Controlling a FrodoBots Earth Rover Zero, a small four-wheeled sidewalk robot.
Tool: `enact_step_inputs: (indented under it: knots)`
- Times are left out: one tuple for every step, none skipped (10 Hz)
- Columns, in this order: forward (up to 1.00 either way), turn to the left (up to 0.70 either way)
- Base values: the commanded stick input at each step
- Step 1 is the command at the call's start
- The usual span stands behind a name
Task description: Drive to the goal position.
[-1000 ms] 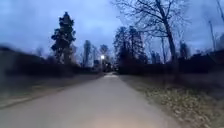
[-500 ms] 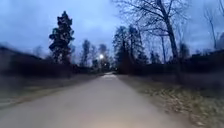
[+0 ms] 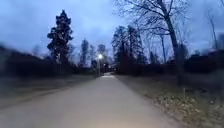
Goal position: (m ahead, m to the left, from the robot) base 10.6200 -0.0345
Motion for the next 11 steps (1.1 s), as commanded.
enact_step_inputs:
  knots:
    - [1.0, 0.0]
    - [1.0, 0.0]
    - [1.0, 0.0]
    - [1.0, 0.0]
    - [1.0, 0.0]
    - [1.0, 0.0]
    - [1.0, 0.0]
    - [1.0, 0.0]
    - [1.0, 0.0]
    - [1.0, -0.05]
    - [1.0, -0.17]
